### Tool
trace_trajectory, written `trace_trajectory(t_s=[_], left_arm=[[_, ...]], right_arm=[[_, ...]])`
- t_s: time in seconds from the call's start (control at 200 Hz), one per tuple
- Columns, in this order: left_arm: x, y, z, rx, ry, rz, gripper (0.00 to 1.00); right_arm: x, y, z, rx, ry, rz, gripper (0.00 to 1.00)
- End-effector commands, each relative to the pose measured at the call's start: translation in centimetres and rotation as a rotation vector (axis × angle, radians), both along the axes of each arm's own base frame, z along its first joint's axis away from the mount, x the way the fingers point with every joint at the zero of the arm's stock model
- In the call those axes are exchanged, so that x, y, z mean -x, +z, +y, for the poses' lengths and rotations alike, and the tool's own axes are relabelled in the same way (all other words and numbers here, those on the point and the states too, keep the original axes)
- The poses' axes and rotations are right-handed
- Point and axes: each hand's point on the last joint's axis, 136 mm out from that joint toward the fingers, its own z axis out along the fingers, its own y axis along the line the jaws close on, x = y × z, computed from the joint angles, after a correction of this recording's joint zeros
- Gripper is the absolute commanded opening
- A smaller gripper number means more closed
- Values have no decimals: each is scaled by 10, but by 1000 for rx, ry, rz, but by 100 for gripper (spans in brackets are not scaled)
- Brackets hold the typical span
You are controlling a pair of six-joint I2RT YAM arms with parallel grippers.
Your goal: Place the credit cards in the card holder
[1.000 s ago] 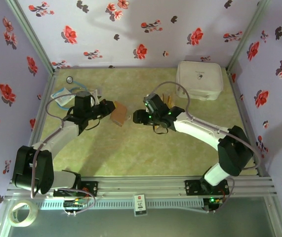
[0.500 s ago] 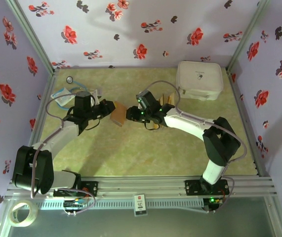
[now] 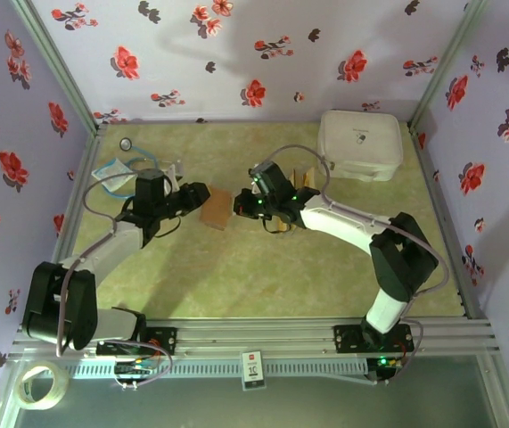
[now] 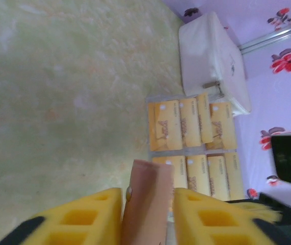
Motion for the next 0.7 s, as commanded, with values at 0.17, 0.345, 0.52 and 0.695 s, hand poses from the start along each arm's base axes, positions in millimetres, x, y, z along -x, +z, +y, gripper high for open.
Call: trace_trajectory(t_s=[0.17,0.345,0.52,0.695], left_arm=[[6,-55,4,24,37,49,46],[12,-69,5,11,29,69,47],[18,-77,7,-3,25,82,48],[26,-79,10,-21,17,96,50]], right_arm=[[16,40,19,-123,68,5,0],[22,35,32,-183,81,41,0],[26,27,38,-194,82,65,0],[32,23,34,-199,71,71,0]])
